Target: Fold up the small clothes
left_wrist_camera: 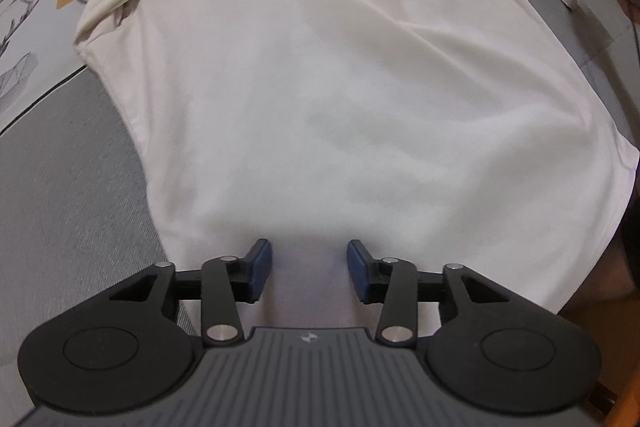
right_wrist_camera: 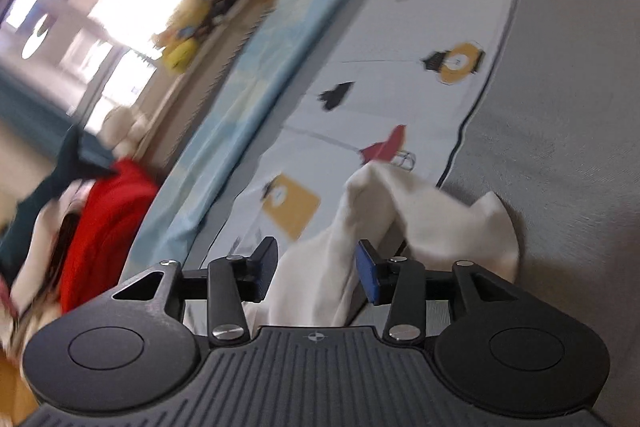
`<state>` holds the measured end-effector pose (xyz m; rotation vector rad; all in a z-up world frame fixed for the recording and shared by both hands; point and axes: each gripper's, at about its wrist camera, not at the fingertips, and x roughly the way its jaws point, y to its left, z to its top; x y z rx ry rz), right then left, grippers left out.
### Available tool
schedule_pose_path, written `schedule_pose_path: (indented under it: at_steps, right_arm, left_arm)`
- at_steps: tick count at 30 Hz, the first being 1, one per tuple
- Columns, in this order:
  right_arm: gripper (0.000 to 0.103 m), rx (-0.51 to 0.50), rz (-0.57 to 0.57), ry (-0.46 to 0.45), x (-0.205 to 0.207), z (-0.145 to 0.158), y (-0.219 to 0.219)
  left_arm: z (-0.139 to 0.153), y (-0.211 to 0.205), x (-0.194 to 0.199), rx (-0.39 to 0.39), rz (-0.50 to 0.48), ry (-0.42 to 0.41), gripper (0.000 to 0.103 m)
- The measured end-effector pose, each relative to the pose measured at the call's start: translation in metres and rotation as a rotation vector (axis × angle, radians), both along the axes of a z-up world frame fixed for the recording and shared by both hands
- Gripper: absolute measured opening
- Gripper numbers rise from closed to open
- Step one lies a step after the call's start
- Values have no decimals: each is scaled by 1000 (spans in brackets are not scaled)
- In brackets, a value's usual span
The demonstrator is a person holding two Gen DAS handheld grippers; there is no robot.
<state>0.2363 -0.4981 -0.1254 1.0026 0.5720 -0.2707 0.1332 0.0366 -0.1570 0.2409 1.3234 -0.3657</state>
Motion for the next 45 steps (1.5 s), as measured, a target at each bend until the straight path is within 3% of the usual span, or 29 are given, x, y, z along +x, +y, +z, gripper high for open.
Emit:
schedule_pose_path:
  at_steps: [6, 7, 8, 9, 10, 12, 15, 16, 17, 18, 20, 21, 23, 25, 27, 28, 39, 41, 43, 45]
  right_arm:
    - [45, 33, -108, 94, 34, -26, -24]
    - [40, 16, -122, 114, 37, -27, -28]
    - [17, -6, -137, 123, 40, -28, -32]
    - [6, -27, -144, 127, 42, -28, -37]
    - [6, -54, -152, 121, 42, -26, -40]
    - [6, -149, -176, 31, 36, -9, -43]
    - [6, -394, -143, -200, 15, 30, -33]
    - [6, -461, -130, -240, 8, 35, -30]
    - [6, -508, -125, -234, 3, 33, -28]
    - [7, -520, -134, -168, 2, 25, -31]
    - [8, -490, -147, 106, 11, -8, -47]
    - [9, -404, -157, 211, 11, -29, -61]
    - [8, -161, -210, 254, -3, -63, -91]
    - [11, -71, -211, 181, -9, -68, -109]
    - [23, -7, -188, 118, -11, -70, -121]
    - [25, 26, -191, 96, -14, -74, -127]
    - [26, 208, -360, -22, -22, -92, -184]
    - [26, 204, -354, -148, -26, -78, -185]
    - [26, 115, -354, -310, -33, -53, -183]
    - [26, 38, -401, -364, -42, -36, -183]
  left_arm:
    - [-3, 5, 8, -6, -6, 19, 49]
    - [-3, 5, 8, -5, -8, 20, 50]
    - [-3, 5, 9, -3, -10, 22, 50]
    - [-4, 5, 10, -1, -12, 23, 50]
    - [-2, 5, 10, 2, -14, 24, 51]
    - [0, 6, 9, 9, -19, 25, 51]
    - [0, 4, 12, 14, -20, 26, 51]
    - [0, 3, 13, 17, -21, 25, 51]
    - [0, 2, 13, 19, -23, 25, 51]
    - [0, 1, 12, 22, -23, 24, 51]
    - [0, -2, 13, 26, -22, 22, 51]
    - [0, -3, 12, 29, -22, 20, 52]
    - [1, -5, 11, 35, -21, 16, 52]
    - [2, -7, 9, 40, -22, 13, 53]
    - [3, -9, 8, 43, -22, 11, 53]
    - [3, -10, 7, 45, -21, 11, 53]
    - [2, -9, 6, 49, -25, 14, 53]
    - [2, -10, 7, 51, -25, 17, 53]
    - [2, -11, 8, 53, -24, 19, 53]
    - [2, -11, 8, 55, -24, 19, 54]
